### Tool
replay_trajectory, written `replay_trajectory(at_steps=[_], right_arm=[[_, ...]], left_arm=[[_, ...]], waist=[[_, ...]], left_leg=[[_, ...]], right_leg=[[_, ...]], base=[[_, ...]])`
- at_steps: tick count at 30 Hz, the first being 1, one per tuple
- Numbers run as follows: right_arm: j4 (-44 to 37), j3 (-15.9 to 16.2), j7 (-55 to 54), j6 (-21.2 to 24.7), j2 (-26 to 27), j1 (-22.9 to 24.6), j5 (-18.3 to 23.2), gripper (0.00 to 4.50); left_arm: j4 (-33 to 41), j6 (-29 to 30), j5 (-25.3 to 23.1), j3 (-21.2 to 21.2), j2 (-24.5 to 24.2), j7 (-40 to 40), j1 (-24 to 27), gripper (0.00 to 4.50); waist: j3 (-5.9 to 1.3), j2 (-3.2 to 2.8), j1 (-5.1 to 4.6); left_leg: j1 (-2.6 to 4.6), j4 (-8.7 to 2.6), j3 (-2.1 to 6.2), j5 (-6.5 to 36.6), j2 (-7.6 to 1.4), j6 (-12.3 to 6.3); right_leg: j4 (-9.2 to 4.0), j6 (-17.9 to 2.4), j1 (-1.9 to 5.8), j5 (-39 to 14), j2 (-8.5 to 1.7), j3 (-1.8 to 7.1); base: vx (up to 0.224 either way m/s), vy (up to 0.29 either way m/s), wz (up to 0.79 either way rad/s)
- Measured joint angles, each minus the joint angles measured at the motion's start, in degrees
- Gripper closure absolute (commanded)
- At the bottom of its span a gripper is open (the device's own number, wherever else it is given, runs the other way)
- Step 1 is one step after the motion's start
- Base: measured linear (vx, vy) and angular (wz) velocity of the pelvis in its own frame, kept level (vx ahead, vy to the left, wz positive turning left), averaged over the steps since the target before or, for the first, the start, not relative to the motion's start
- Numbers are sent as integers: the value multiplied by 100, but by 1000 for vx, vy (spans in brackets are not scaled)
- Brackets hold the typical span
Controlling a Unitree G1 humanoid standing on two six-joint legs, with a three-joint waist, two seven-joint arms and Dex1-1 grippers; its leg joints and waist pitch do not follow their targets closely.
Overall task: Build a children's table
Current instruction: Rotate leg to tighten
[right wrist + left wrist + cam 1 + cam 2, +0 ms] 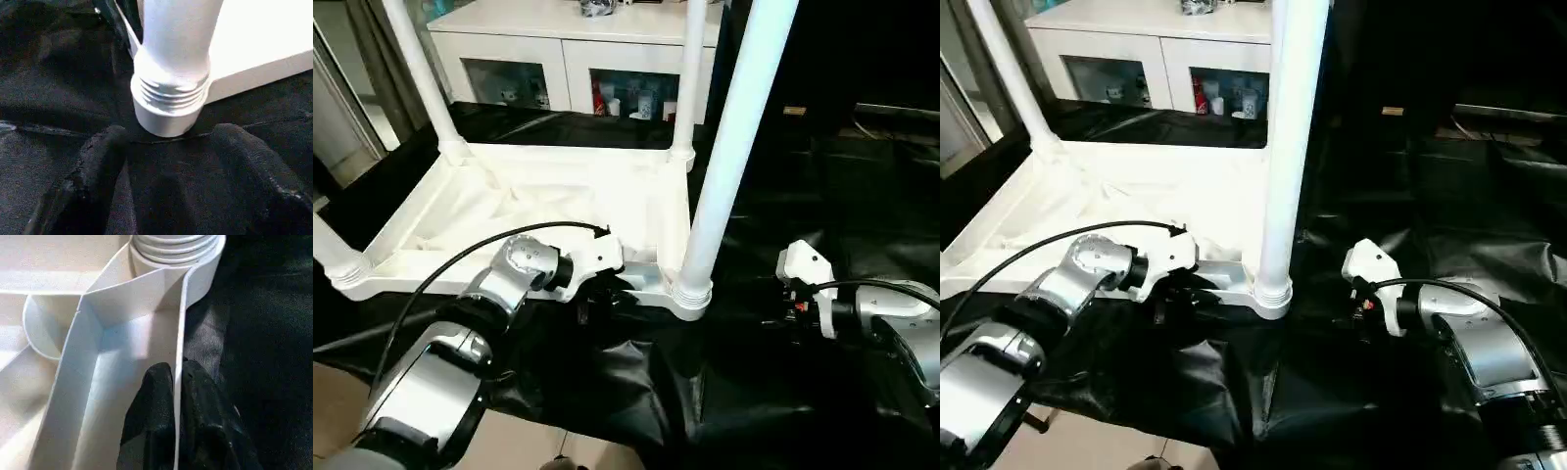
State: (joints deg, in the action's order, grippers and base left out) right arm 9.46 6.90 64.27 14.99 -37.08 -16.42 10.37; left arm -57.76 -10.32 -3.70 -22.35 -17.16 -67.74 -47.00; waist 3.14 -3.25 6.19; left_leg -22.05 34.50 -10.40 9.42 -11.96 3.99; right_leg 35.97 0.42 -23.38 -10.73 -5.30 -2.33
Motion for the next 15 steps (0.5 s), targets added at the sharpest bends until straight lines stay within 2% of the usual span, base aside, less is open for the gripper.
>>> replay_trajectory(at_steps=[2, 5, 8, 12, 15], right_arm=[[4, 6, -13, -7, 25, -1, -1, 128], [184, 38, -173, -98, 281, -153, -28, 128], [304, 42, -325, -202, 326, -178, -128, 128], [493, 57, -503, -288, 512, -265, -199, 128], [535, 127, -607, -335, 613, -350, -213, 128]], left_arm=[[19, 76, 3, 3, 8, 4, -3, 442], [350, 810, 71, 146, 8, 96, 97, 448], [848, 1365, 127, 236, 0, 240, 312, 448], [1883, 1948, 127, 334, -88, 559, 846, 448], [2555, 1988, 24, 325, -139, 689, 1251, 448]], waist=[[0, 3, -11], [-2, 6, -97], [0, 15, -124], [-8, 12, -142], [-18, 18, -127]], left_leg=[[0, -4, 0, 0, 0, -1], [1, -3, -2, 0, 0, -1], [2, -4, -2, 0, 0, -1], [7, -12, -3, 0, -1, 0], [9, -17, -1, 0, -2, 0]], right_leg=[[-3, 0, 0, 0, 0, -1], [-2, 0, -2, 0, 2, 1], [-3, 0, -2, 0, 2, 3], [-3, 4, -2, -3, 2, 4], [-3, 11, -1, -7, 0, 6]], base=[[0, 0, 0], [0, 0, 0], [0, 0, 0], [0, 0, 0], [0, 0, 0]])
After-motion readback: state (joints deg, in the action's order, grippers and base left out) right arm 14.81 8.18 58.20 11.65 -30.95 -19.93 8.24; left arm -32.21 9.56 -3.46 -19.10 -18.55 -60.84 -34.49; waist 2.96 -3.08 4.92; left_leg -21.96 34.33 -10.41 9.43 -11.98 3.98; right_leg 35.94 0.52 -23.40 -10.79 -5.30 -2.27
